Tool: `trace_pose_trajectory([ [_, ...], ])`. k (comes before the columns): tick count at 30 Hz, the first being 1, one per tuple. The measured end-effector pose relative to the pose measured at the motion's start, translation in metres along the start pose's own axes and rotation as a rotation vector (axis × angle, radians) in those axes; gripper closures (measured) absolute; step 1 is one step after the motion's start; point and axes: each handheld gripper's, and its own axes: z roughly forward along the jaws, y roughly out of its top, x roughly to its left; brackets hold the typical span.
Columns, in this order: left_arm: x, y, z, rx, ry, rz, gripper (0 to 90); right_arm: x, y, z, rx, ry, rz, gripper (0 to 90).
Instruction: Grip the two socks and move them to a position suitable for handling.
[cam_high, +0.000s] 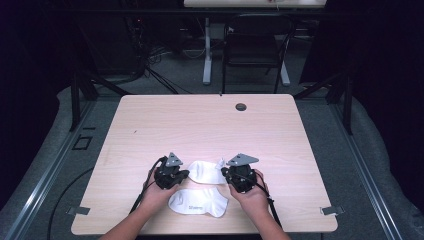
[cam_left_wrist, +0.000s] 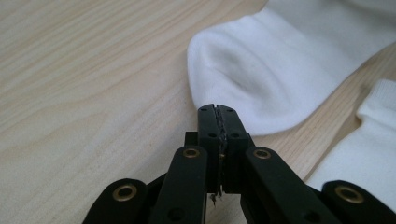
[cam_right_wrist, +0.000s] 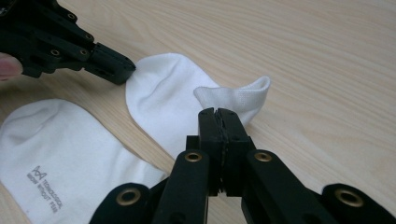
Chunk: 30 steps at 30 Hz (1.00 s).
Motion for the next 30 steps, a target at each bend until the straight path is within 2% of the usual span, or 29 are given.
trace_pose_trajectory([
  [6,0.000,0.000,0.000,-0.010,-0.001,-0.006,88.8,-0.010,-0.008,-0.001,0.020,-0.007,0.033,89.8],
  [9,0.000,0.004,-0.003,-0.039,-0.007,-0.020,88.8,-0.014,-0.012,0.000,0.016,-0.006,0.060,89.7],
  [15,-0.004,0.020,-0.010,-0.109,-0.009,-0.019,88.6,-0.020,-0.019,0.003,0.029,-0.012,0.084,89.5],
  [18,-0.006,0.025,-0.001,-0.091,-0.013,-0.008,87.4,-0.023,-0.022,0.003,0.033,-0.011,0.097,89.5],
  [22,-0.008,0.021,0.012,-0.046,-0.007,0.000,87.5,-0.026,-0.025,0.002,0.036,-0.016,0.108,89.4],
  [26,-0.007,0.016,0.016,-0.017,-0.005,0.005,87.5,-0.031,-0.028,0.001,0.046,-0.019,0.122,89.4],
  [30,-0.006,0.014,0.014,-0.019,-0.004,0.001,87.4,-0.035,-0.031,0.000,0.045,-0.021,0.135,89.3],
])
